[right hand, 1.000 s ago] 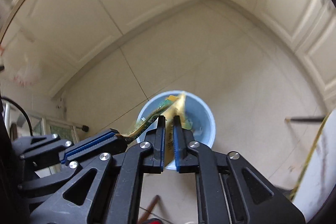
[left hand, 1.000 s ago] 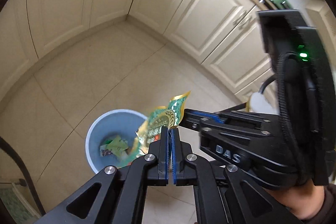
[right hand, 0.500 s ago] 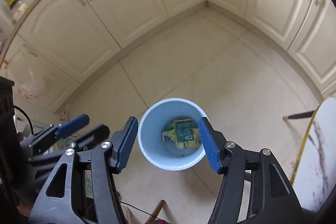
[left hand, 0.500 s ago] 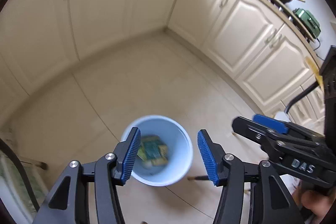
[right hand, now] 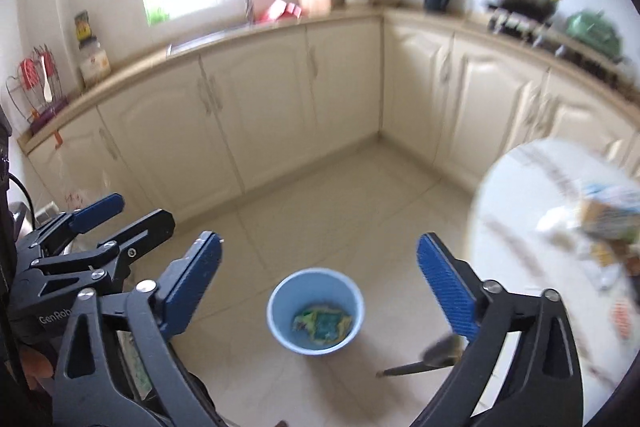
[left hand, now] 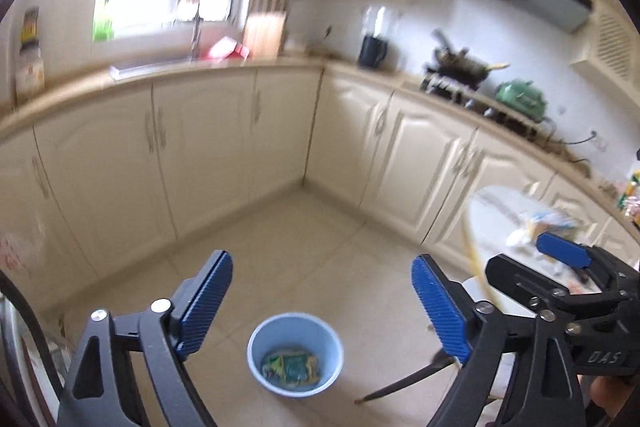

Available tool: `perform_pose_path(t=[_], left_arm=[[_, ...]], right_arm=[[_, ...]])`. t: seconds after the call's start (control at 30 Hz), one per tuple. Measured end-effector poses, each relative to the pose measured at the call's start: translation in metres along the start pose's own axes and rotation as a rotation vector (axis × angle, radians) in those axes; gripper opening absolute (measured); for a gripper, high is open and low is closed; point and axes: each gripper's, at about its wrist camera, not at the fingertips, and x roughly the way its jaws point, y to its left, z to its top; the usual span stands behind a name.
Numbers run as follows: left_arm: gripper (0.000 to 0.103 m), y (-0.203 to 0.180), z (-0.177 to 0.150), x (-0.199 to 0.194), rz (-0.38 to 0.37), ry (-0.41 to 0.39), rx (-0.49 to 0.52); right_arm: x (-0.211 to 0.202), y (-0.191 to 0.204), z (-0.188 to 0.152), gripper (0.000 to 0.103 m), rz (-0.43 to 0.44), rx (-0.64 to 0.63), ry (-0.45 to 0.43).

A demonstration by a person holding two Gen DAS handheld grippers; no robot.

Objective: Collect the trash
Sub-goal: 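Move both tools back toward the table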

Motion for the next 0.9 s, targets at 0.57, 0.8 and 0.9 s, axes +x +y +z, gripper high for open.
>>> perform_pose_path(t=[0.57,0.8,0.9], left_arm=[[0.102,-0.089,-0.143,-0.297,-0.062,-0.376,0.17],[0.102,-0.071,-0.217,-0.342,-0.094,-0.468,0.195],[0.102,-0.055,-0.223,-0.327,-0.104,-0.479,0.202]], right_arm=[[-0.31,-0.004,-0.021,0.103,-0.246,0.036,-0.409],[-0.381,0.009,-0.035,0.103,-0.347,0.031,-0.532],[-0.395,0.013,-0.037,0.103,-0.397,0.03,-0.564]])
